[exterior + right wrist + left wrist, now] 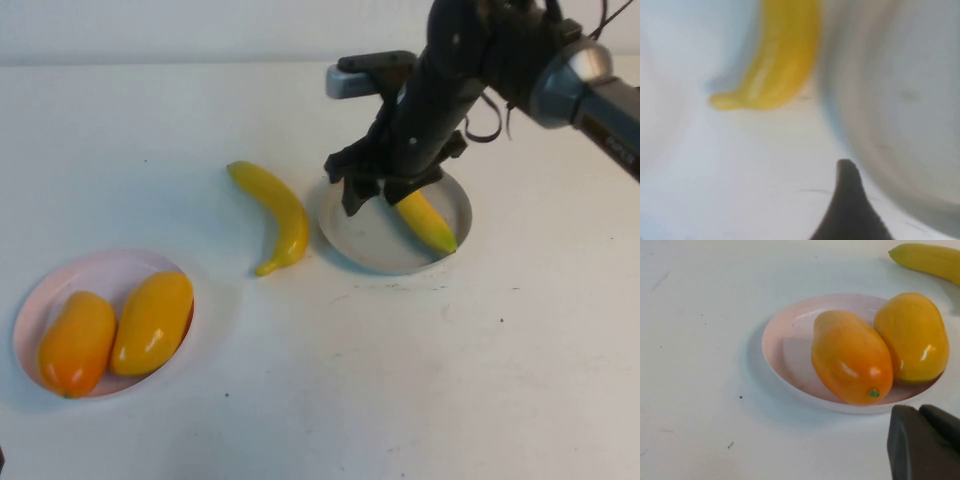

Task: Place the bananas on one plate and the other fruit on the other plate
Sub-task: Put another type of fruit in the right plate

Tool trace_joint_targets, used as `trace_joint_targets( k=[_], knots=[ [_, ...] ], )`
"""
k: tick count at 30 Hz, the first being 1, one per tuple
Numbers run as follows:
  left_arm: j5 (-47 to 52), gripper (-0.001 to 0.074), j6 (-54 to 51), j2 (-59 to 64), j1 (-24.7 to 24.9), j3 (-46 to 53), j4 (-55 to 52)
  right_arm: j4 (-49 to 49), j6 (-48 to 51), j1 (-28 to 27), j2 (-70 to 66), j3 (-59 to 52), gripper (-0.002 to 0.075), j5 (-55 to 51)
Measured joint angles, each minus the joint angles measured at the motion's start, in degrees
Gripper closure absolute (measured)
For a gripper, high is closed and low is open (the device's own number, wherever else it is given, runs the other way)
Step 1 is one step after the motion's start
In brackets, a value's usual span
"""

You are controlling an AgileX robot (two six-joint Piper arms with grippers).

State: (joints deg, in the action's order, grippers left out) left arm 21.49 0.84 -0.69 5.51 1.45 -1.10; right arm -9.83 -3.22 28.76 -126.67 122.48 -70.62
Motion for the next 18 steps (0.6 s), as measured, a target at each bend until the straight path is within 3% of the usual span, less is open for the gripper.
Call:
trace_joint_targets(
  k=[8,18],
  knots=[
    [0.00,0.0739,0.00,0.00,0.00,0.00,0.00,-0.81,0.20,8.32,-3.54,0.00,0.0314,9.07],
    [0.00,0.0739,0.00,0.00,0.00,0.00,0.00,0.03,0.20,8.89,-5.90,0.00,0.0314,19.60]
  ],
)
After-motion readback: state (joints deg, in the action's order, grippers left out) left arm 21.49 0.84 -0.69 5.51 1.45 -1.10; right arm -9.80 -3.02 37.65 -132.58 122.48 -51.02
